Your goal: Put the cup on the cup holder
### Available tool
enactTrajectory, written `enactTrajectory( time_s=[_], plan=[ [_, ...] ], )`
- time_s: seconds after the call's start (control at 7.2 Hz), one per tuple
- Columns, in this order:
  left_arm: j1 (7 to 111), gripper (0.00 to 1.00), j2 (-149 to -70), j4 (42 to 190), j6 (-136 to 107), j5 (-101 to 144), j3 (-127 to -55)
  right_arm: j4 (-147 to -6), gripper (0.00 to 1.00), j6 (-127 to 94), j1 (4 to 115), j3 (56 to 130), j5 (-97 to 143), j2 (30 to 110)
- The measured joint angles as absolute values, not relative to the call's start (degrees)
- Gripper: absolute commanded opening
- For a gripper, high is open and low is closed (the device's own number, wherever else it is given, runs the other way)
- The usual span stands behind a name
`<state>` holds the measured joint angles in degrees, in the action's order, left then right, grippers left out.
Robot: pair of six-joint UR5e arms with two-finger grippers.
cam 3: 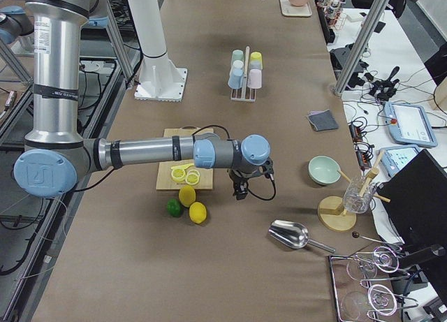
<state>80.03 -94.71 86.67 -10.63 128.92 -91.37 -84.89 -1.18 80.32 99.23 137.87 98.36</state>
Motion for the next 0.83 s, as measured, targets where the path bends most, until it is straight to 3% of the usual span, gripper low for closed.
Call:
enactTrajectory(
  time_s=[0.14, 0.28, 0.83],
  plan=[
    [81.03, 0.97, -92.61, 84.58, -6.7, 129.28, -91.72, -81.76, 0.93, -5.26, 81.55, 98.54, 135.25, 99.33],
    [81.72, 0.97, -90.93, 84.03, -4.66, 130.42, -91.57, -80.68, 0.97, -7.31, 82.96, 97.54, 134.2, 99.64],
    [82.17, 0.97, -90.2, 84.53, -3.94, 136.11, -90.76, -84.49, 1.0, -10.78, 88.01, 95.8, 134.71, 99.44]
  ],
)
